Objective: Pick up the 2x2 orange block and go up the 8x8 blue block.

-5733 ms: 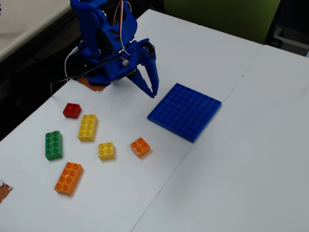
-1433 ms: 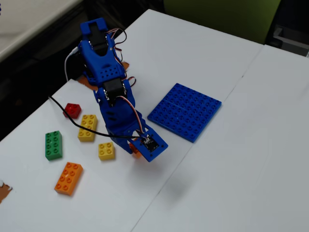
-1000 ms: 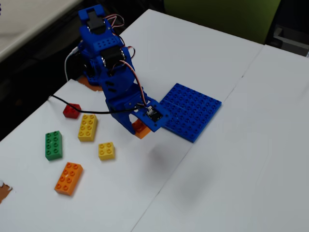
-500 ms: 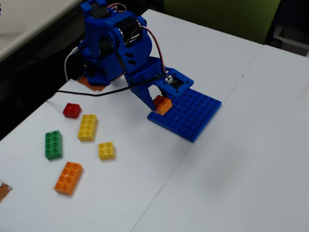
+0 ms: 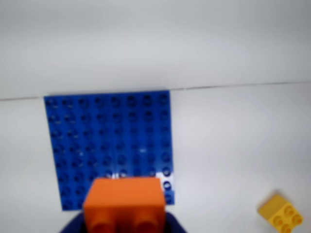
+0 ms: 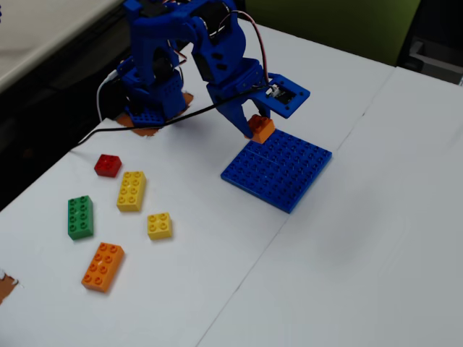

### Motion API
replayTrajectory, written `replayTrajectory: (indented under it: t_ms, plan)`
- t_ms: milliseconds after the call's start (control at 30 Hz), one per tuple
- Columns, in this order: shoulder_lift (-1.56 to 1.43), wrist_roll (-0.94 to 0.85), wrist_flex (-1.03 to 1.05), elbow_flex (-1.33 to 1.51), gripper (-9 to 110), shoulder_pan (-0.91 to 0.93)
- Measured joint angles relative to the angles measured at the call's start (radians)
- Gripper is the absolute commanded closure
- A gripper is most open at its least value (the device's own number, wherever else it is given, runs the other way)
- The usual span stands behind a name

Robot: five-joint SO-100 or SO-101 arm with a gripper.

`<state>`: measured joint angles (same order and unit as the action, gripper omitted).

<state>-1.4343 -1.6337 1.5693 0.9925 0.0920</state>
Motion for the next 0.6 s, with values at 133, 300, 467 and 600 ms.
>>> replayTrajectory:
  t_ms: [133, 300, 467, 600]
  plan:
    - [-0.002, 0.049, 0.009, 0.0, 102, -0.046]
    - [-0.002, 0.097, 0.032, 0.0, 102, -0.094]
    - [0.0, 0.137, 0.048, -0.003, 102, -0.121]
    - [0.026, 0.149, 0.051, -0.028, 102, -0.13]
